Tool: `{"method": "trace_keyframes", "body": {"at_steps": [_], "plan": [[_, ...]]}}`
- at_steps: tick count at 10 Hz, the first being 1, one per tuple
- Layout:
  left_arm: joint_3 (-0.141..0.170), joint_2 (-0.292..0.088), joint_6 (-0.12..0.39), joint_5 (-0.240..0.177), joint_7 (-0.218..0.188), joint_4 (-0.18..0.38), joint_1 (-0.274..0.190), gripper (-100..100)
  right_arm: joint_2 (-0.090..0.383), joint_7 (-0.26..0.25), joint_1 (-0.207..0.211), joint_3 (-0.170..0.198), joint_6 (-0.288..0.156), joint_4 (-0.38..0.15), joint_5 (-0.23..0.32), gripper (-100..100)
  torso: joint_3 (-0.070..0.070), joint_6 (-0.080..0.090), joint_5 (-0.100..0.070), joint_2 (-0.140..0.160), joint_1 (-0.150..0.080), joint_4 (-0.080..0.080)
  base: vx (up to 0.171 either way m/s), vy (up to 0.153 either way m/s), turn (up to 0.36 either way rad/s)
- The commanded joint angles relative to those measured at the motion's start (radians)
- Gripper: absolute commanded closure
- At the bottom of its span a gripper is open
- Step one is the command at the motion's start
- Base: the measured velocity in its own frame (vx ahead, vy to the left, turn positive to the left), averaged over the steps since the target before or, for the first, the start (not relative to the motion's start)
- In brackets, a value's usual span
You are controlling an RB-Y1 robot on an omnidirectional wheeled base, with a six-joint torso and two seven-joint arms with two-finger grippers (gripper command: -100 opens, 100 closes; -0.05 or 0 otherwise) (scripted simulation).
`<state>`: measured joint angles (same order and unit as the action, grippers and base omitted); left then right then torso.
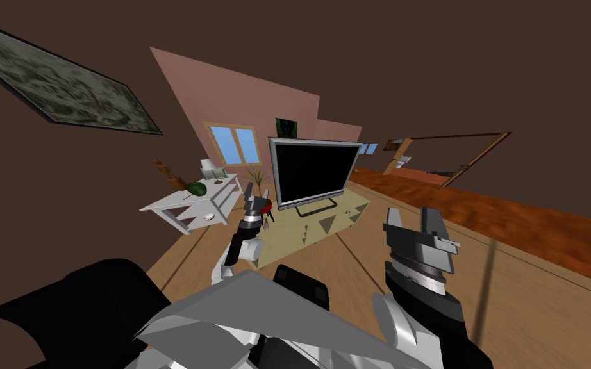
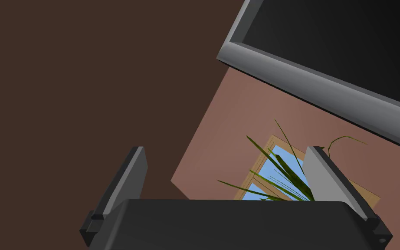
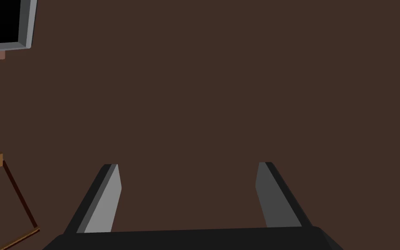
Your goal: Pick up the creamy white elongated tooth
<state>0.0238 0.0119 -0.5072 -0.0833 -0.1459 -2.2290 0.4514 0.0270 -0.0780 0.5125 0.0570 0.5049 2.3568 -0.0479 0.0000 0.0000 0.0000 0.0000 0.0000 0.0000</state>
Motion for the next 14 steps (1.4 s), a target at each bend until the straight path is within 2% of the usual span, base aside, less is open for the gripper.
{"method": "trace_keyframes", "body": {"at_steps": [1, 4, 7, 8, 10, 11, 13, 14], "plan": [[-0.006, -0.029, 0.001, 0.011, -0.015, 0.009, -0.001, -100, 0.000, 0.000, 0.000, 0.000, 0.000, 0.000, 0.000, 0, 0.000, 0.000, 0.000, 0.000, 0.000, 0.000, -0.018, 0.019, 0.007], [-0.026, -0.102, 0.000, 0.056, -0.074, 0.048, -0.009, -100, 0.000, 0.000, 0.000, 0.000, 0.000, 0.000, 0.000, 0, 0.002, 0.000, 0.001, 0.003, 0.004, 0.001, -0.049, 0.050, 0.004], [-0.050, -0.181, -0.005, 0.127, -0.157, 0.113, -0.028, -100, 0.000, 0.000, 0.000, 0.000, 0.000, 0.000, 0.000, 0, 0.003, 0.000, 0.002, 0.005, 0.007, 0.001, -0.068, 0.094, -0.004], [-0.050, -0.181, -0.005, 0.127, -0.167, 0.113, -0.028, -100, 0.000, 0.000, 0.000, 0.000, 0.000, 0.000, 0.000, 0, 0.003, 0.000, 0.002, 0.005, 0.007, 0.001, -0.048, 0.050, -0.004], [-0.063, -0.233, -0.013, 0.187, -0.230, 0.171, -0.050, -100, 0.000, 0.000, 0.000, 0.000, 0.000, 0.000, 0.000, 0, 0.002, 0.000, 0.001, 0.003, 0.004, 0.001, -0.046, 0.054, -0.012], [-0.063, -0.233, -0.013, 0.187, -0.243, 0.171, -0.050, -100, 0.000, 0.000, 0.000, 0.000, 0.000, 0.000, 0.000, 0, 0.002, 0.000, 0.001, 0.003, 0.005, 0.001, -0.036, 0.056, -0.014], [-0.073, -0.285, -0.027, 0.255, -0.307, 0.239, -0.078, -100, 0.000, 0.000, 0.000, 0.000, 0.000, 0.000, 0.000, 0, 0.002, 0.000, 0.001, 0.003, 0.004, 0.001, -0.049, 0.058, -0.028], [-0.073, -0.285, -0.027, 0.255, -0.325, 0.241, -0.078, -100, 0.000, 0.000, 0.000, 0.000, 0.000, 0.000, 0.000, 0, 0.002, 0.000, 0.001, 0.003, 0.005, 0.001, -0.038, 0.047, -0.018]]}}
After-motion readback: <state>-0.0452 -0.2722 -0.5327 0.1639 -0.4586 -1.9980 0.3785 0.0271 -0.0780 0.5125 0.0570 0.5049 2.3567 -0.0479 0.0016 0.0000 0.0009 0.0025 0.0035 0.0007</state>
